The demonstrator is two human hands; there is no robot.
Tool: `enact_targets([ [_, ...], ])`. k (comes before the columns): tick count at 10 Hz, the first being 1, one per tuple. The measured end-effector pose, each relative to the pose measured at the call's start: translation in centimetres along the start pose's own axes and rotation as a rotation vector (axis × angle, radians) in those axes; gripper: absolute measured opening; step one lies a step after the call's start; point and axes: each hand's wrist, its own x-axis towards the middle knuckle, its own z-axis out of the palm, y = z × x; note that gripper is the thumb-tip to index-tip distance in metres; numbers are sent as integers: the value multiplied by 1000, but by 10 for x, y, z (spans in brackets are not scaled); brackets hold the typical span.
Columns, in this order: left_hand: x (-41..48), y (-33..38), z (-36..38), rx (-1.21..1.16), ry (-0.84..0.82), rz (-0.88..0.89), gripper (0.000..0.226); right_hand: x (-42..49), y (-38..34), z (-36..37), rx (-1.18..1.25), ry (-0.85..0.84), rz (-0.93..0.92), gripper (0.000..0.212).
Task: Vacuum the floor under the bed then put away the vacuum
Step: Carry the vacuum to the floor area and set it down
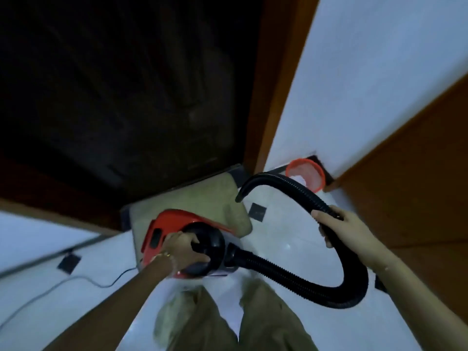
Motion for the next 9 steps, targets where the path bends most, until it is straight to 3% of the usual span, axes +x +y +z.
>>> enact_targets([
  [1,-23,19,22,-38,48,-60,38,12,-8,-18,-19,-99,-33,26],
  [2,-49,33,58,-57,51,-93,60,16,-5,-30,-44,-233,-73,19],
  [5,-146,63,193,-183,306,-234,45,-59,76,-55,-172,-322,-179,19],
  [7,-227,85,289,-272,338,-268,55,-137,143,-81,-202,-346,-190,26],
  [9,-278,113,372,-263,228,-307,55,-191,208,-109,-261,-391,-181,29],
])
